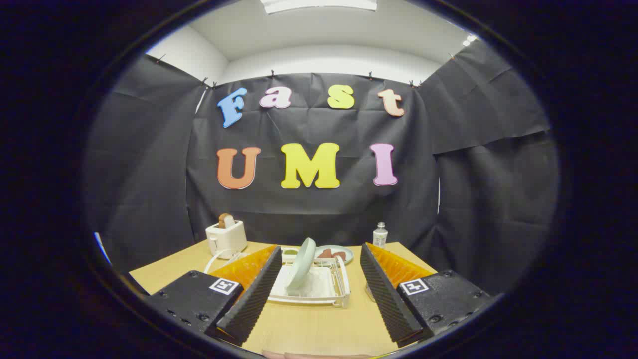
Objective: Take the plate from the dish rack, then take the spoon from the basket and place it into the plate.
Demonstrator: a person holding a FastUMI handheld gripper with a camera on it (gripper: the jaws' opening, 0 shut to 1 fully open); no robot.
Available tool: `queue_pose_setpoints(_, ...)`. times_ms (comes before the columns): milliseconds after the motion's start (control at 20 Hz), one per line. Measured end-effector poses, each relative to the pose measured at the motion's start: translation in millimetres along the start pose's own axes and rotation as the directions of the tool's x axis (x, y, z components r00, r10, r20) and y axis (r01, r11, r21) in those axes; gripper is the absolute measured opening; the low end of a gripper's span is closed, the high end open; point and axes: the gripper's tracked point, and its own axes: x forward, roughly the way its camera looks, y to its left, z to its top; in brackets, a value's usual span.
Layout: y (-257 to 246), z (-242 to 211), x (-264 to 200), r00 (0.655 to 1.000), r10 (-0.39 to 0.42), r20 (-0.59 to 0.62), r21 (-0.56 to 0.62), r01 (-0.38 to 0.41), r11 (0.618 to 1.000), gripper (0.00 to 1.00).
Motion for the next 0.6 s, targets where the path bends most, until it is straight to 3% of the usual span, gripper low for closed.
queue_pose_setpoints(400,1.8,-10.3,2.7,0.996,0.081,-0.025,0.129,-0.077,0.989,1.0)
queue_pose_setpoints(600,-11.9,-9.8,11.6,0.997,0.061,-0.038,0.118,-0.056,0.991,1.0)
